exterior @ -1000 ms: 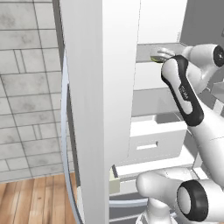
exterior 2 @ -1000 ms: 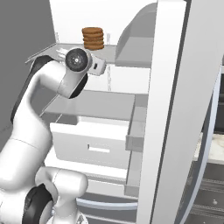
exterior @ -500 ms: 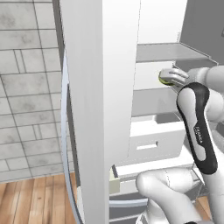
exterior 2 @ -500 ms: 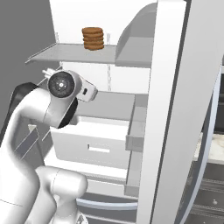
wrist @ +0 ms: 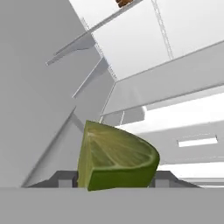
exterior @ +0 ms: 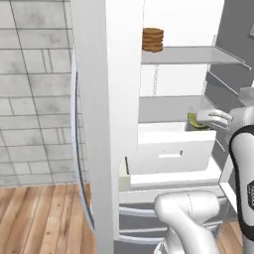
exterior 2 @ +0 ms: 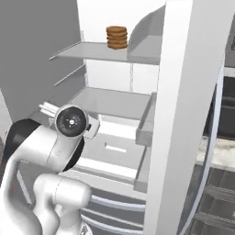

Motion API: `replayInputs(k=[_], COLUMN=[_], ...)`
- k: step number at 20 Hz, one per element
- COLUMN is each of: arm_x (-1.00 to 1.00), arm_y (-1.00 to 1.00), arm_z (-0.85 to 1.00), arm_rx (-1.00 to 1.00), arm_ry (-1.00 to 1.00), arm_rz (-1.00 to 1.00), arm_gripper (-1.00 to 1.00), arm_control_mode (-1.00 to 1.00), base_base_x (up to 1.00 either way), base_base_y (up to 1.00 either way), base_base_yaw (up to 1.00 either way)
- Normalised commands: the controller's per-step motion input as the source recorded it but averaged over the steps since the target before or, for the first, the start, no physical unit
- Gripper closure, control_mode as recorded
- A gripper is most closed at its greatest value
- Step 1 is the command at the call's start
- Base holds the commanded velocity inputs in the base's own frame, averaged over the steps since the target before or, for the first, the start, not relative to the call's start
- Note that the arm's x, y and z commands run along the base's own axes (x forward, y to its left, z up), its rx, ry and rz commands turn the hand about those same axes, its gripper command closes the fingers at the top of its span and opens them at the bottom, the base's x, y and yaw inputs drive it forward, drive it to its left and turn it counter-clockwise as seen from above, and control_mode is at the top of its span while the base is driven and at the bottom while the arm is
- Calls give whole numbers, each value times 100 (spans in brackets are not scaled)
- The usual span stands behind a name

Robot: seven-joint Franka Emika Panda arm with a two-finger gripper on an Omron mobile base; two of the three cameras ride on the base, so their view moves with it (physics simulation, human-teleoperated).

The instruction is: Take the lemon wedge from the fridge and place it on the plate with fish on the dining counter.

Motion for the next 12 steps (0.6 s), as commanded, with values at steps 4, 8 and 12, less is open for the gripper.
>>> replayInputs(k=[4,8,12], arm_x=[0,0,0], arm_y=[0,0,0], arm_z=[0,0,0], arm_rx=[0,0,0], arm_ry=[0,0,0], arm_rz=[0,0,0], arm_gripper=[100,100,100], arm_control_mode=[100,100,100], base_base_x=[-94,-87,-44], base_base_y=[-41,-35,-3], base_base_yaw=[60,65,84])
